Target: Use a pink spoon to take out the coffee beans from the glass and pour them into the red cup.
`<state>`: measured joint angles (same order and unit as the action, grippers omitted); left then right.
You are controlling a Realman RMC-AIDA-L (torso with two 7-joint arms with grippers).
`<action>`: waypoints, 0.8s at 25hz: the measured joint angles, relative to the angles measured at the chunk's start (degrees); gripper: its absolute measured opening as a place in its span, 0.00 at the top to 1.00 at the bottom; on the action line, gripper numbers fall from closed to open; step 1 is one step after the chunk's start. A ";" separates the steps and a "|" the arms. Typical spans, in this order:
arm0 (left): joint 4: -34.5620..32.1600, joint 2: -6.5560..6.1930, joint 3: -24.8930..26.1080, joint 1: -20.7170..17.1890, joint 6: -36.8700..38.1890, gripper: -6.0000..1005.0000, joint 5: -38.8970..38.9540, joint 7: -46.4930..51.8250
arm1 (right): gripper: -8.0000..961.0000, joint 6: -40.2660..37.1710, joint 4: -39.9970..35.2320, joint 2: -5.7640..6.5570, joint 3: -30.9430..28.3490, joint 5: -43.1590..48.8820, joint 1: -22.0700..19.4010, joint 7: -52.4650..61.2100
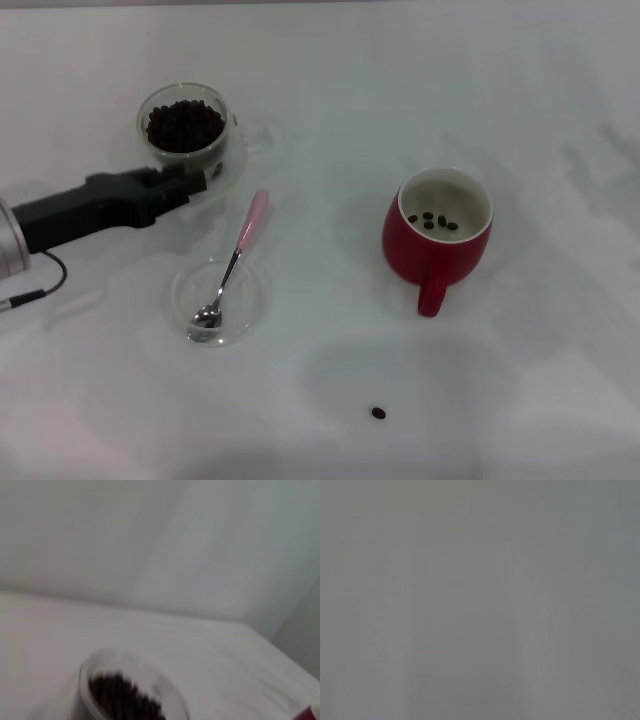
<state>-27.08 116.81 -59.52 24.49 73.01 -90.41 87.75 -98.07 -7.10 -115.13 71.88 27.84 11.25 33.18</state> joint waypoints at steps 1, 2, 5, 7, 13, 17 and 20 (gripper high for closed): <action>-0.02 0.15 1.55 -0.08 0.82 0.70 0.01 -2.50 | 0.34 0.01 -0.01 0.00 -0.06 -0.04 0.00 0.01; -0.04 0.30 2.86 -0.15 1.49 0.68 0.02 -4.36 | 0.34 0.01 -0.02 0.01 -0.12 -0.10 0.00 0.01; -0.06 1.24 9.91 -0.44 4.42 0.62 0.06 -12.85 | 0.34 0.01 -0.06 0.07 -0.26 -0.28 -0.01 0.02; 0.01 1.78 14.54 -0.50 5.30 0.60 0.69 -18.53 | 0.34 0.00 -0.14 0.07 -0.38 -0.31 -0.05 -0.04; 1.28 2.10 17.25 -1.84 5.38 0.59 9.70 -31.02 | 0.34 0.09 -0.36 0.17 -2.58 -0.42 -0.03 -0.75; 5.69 2.15 17.25 -2.91 4.83 0.59 24.09 -45.10 | 0.34 0.09 -0.94 0.23 -5.37 -0.44 0.11 -1.83; 8.40 2.15 17.30 -2.98 4.27 0.59 31.48 -50.79 | 0.34 0.20 -0.98 0.17 -8.01 -0.43 0.47 -2.47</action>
<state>-18.69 118.96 -42.22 21.51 77.28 -58.93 36.96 -97.88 -8.08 -114.96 63.88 27.41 11.72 30.71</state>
